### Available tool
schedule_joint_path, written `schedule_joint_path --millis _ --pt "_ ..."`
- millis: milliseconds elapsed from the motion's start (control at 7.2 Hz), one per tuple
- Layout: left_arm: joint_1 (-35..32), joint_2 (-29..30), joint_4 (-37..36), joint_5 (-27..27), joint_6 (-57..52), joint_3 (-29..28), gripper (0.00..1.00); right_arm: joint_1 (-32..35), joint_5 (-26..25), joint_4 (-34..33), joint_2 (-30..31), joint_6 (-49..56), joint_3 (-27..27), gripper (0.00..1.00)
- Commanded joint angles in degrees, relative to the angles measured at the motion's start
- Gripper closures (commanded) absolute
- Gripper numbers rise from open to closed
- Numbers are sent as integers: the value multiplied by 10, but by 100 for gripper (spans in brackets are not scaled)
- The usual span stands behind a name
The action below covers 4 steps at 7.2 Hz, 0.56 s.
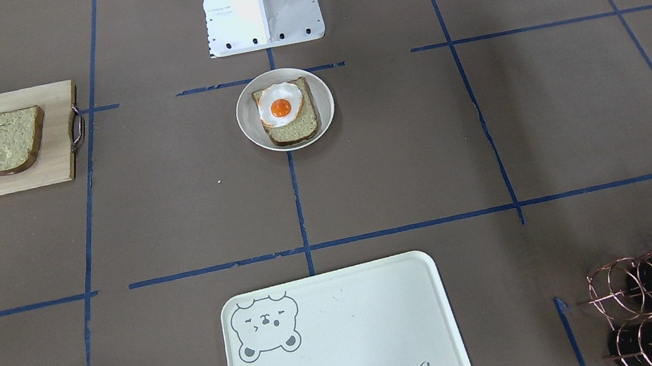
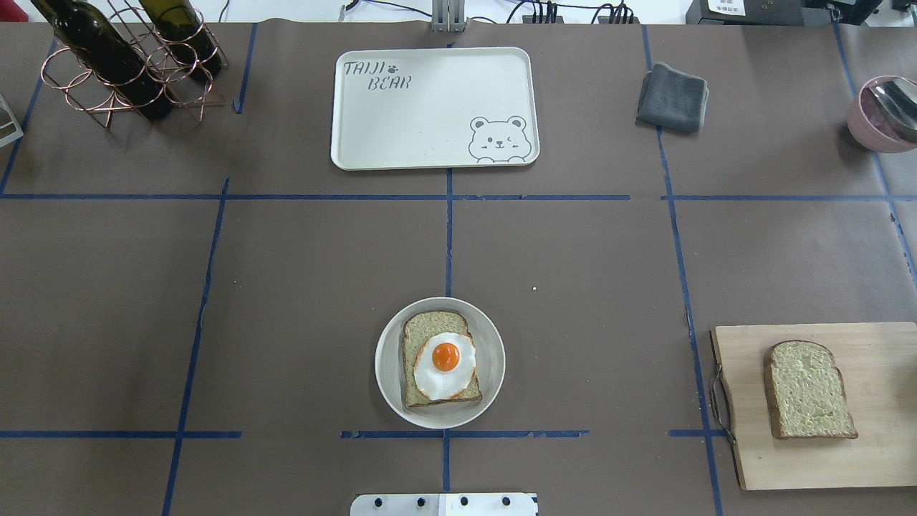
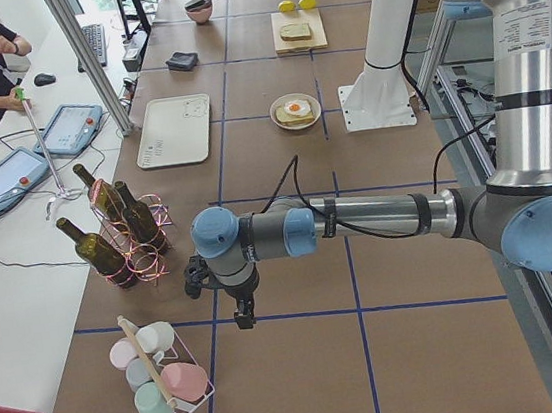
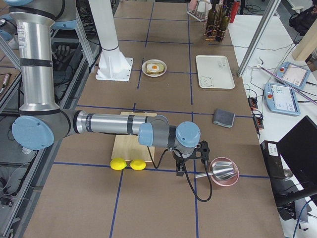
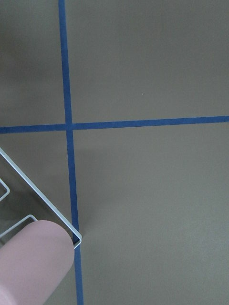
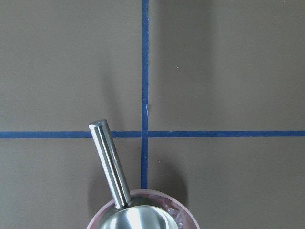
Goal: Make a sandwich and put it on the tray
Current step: 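Move both arms out from rest, right gripper toward the bread slice on the board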
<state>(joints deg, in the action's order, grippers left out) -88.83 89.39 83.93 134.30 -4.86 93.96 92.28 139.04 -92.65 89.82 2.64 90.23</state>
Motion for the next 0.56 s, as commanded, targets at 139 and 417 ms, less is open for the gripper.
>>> schedule_joint_path --millis 139,417 --pt "1 4 1 1 2 1 0 0 -3 1 -4 -2 5 0" --pt "1 9 31 2 6 9 0 -13 -4 1 -9 -22 20 0"
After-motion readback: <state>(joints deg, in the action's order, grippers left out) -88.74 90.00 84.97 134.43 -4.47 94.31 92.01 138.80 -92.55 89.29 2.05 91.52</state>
